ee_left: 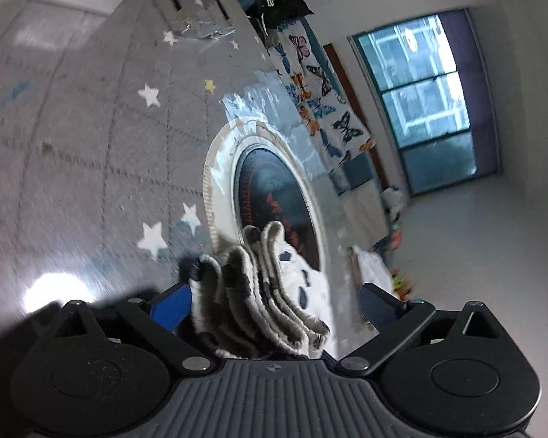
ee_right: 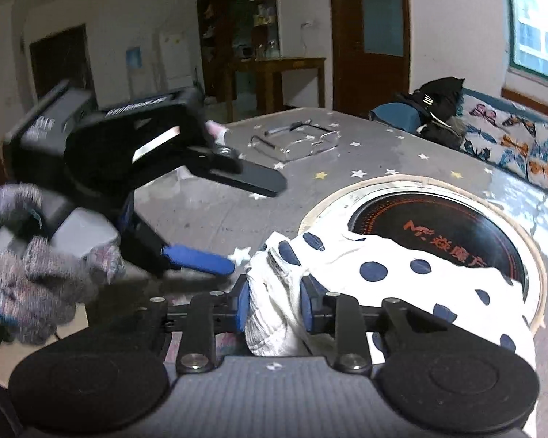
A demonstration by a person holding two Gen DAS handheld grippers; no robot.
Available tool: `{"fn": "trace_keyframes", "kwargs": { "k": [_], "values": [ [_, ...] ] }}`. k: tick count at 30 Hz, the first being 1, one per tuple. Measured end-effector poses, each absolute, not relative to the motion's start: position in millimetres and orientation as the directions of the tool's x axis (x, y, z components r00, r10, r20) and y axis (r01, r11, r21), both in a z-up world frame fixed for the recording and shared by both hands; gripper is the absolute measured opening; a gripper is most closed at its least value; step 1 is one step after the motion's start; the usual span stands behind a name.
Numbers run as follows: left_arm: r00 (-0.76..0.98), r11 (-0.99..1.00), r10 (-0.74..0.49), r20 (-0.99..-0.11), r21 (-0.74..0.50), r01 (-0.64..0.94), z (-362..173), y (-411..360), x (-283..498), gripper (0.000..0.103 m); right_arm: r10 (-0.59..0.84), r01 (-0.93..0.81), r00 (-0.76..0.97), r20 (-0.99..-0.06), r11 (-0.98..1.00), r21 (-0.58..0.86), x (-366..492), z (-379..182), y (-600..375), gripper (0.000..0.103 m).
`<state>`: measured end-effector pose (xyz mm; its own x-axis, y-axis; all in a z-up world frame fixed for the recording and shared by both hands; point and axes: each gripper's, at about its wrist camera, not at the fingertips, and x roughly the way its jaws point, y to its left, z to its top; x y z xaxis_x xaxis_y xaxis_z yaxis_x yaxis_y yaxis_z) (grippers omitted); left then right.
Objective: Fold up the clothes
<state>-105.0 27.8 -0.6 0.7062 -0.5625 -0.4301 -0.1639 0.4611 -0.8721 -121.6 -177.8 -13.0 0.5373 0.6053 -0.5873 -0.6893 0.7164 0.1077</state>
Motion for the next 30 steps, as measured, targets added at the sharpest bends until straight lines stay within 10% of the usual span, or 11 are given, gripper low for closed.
{"fn": "trace_keyframes", "kwargs": {
  "k": [30],
  "values": [
    [0.746,0.339,-0.568,-0.348,-0.925,-0.173,-13,7,-108,0.101,0.633,-0.668,0.54,-0.555,0.723,0.176,-122,-19,-188,0.025]
  ]
}}
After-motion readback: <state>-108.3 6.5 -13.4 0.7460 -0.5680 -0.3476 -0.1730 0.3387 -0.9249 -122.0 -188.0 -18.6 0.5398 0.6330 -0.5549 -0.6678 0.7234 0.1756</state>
